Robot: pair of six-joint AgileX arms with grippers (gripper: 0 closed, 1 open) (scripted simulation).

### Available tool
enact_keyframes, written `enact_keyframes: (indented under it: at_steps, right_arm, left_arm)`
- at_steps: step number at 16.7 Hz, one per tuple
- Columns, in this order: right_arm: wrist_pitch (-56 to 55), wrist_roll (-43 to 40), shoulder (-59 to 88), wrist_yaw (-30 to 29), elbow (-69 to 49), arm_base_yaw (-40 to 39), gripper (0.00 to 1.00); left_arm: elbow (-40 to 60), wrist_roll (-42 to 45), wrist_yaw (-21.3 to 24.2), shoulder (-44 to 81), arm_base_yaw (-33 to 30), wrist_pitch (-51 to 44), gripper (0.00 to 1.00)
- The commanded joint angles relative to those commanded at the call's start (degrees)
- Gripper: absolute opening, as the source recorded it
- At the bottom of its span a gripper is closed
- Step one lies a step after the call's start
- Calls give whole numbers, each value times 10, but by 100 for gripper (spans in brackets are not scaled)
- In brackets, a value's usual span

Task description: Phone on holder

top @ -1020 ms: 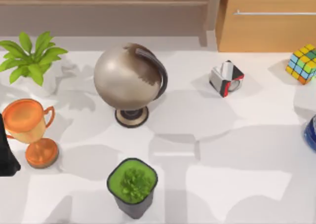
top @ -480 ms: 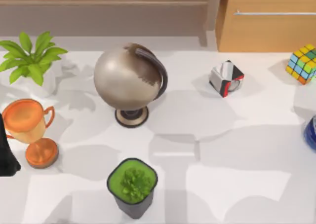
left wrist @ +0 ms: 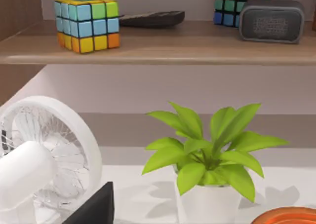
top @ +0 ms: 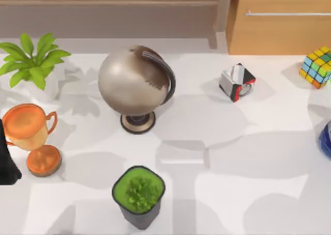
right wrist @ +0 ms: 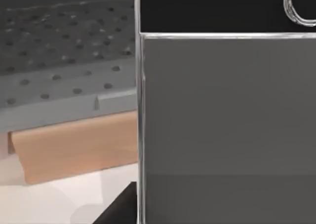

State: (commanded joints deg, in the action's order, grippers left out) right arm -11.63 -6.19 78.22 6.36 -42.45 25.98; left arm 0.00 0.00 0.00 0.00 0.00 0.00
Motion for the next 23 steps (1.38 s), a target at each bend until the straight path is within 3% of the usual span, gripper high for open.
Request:
enact_keyframes:
  at_steps: [11,23]
  right_arm:
    - [-28,24,77,-5,-38,2,0]
    - [-28,24,77,-5,-38,2,90]
  left_arm:
    - [0,0,0,0,0,0,100]
    - [0,0,0,0,0,0,100]
